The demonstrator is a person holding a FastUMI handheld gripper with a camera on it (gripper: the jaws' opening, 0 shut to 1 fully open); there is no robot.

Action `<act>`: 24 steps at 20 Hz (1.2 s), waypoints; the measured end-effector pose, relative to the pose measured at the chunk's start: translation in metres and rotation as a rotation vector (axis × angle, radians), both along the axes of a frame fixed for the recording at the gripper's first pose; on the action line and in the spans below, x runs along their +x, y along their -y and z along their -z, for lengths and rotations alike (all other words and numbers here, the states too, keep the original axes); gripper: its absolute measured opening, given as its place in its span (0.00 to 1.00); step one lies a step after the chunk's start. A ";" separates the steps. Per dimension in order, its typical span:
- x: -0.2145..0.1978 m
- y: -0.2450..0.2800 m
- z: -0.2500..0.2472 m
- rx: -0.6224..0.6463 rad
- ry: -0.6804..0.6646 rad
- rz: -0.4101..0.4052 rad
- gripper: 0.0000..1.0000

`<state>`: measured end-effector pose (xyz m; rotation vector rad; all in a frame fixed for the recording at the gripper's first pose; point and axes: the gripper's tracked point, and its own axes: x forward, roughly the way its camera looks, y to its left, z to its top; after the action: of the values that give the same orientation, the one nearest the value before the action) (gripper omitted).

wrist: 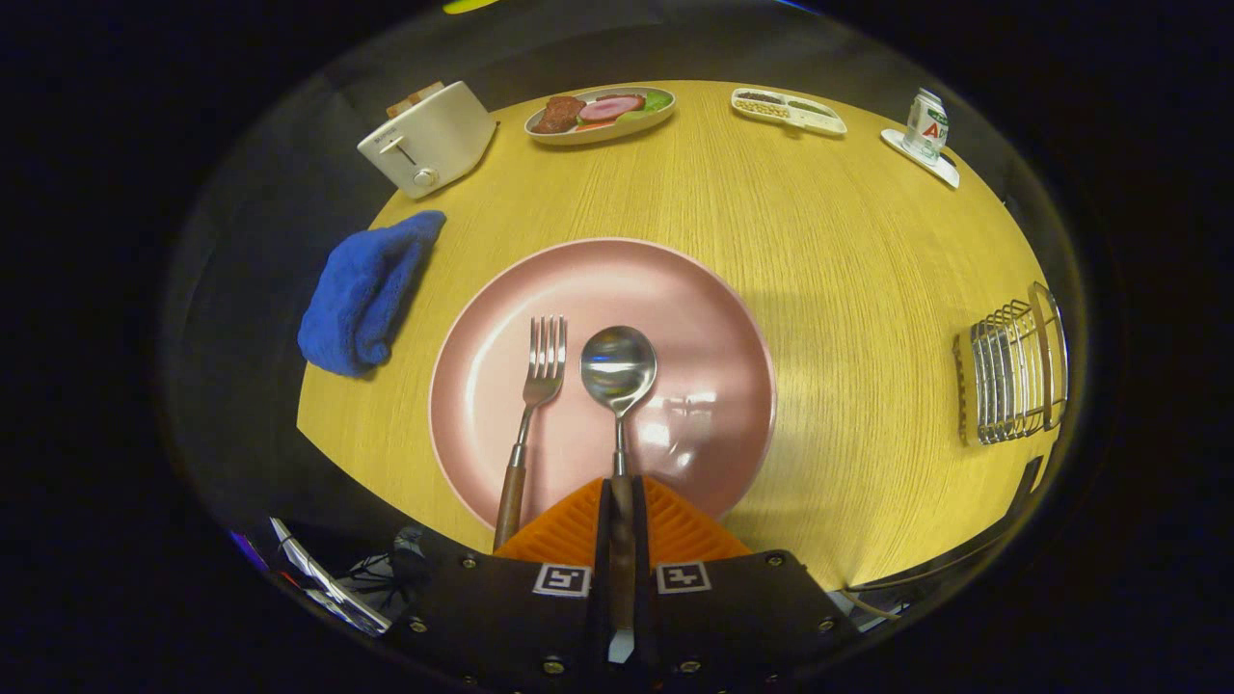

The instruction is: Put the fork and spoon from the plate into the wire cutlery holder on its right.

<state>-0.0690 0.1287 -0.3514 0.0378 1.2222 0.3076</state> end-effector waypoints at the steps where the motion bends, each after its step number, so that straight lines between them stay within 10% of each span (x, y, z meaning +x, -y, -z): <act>1: 0.000 -0.001 -0.004 0.017 -0.002 0.012 0.11; 12: 0.008 -0.005 -0.031 0.227 -0.020 0.148 0.04; 24: 0.053 0.107 -0.123 0.388 0.181 0.540 0.04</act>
<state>-0.0158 0.0216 -0.2287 0.6518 0.9152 0.0668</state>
